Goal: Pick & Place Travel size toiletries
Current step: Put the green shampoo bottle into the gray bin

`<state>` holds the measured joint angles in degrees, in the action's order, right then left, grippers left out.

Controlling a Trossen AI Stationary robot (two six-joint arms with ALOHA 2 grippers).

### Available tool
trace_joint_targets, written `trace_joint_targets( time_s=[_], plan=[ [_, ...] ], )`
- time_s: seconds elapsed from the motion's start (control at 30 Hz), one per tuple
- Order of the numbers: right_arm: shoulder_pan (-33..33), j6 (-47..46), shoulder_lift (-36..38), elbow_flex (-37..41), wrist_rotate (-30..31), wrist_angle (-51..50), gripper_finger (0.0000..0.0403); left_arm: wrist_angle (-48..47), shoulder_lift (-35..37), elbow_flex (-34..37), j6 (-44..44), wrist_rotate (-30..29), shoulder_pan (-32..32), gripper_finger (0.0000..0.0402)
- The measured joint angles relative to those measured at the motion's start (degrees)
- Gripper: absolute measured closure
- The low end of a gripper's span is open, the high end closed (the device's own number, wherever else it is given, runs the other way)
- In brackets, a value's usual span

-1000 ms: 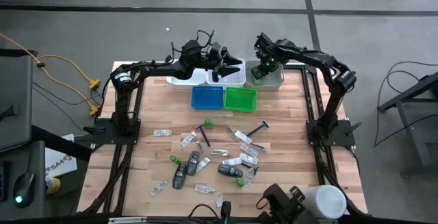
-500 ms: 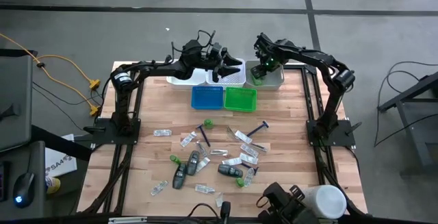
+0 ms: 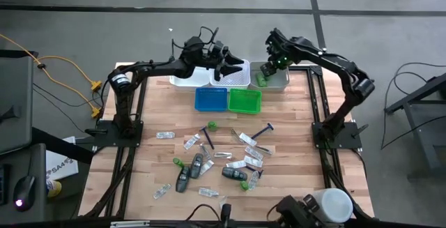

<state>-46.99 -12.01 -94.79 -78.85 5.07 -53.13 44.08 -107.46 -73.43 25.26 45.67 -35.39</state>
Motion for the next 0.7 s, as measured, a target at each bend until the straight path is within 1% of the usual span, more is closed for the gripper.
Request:
trace_joint_targets(
  time_s=[0.1, 0.2, 0.33, 0.43, 0.53, 0.6, 0.7],
  plan=[
    [2.0, -0.3, 2.1, 0.0, -0.1, -1.8, 0.0172, -6.8, 3.3, 0.0, -4.4, -0.9, 0.2, 0.0171],
    [4.3, -0.3, 4.8, 0.0, 0.0, -3.0, 0.0172, -15.1, 6.0, 0.0, -10.1, -4.5, 1.4, 0.0171],
    [9.3, -0.8, 9.6, 1.4, 1.0, -2.5, 0.0172, -23.3, 9.1, 0.0, -15.8, -6.8, 3.3, 0.0171],
    [14.0, -1.5, 15.0, 5.7, 1.0, 1.5, 0.0172, -28.9, 10.9, 0.0, -18.3, -7.4, 4.4, 0.0171],
    [18.5, -1.9, 21.1, 11.6, 1.2, 5.9, 0.0172, -34.4, 12.3, 0.0, -20.8, -10.5, 5.9, 0.0171],
    [21.9, -3.4, 25.0, 15.3, 3.6, 8.8, 0.0172, -36.5, 12.9, 0.0, -22.4, -13.0, 7.4, 0.0171],
    [27.0, -4.8, 30.7, 20.6, 9.1, 10.8, 0.0172, -40.8, 13.9, 0.0, -24.3, -15.6, 9.3, 0.0171]
  ],
)
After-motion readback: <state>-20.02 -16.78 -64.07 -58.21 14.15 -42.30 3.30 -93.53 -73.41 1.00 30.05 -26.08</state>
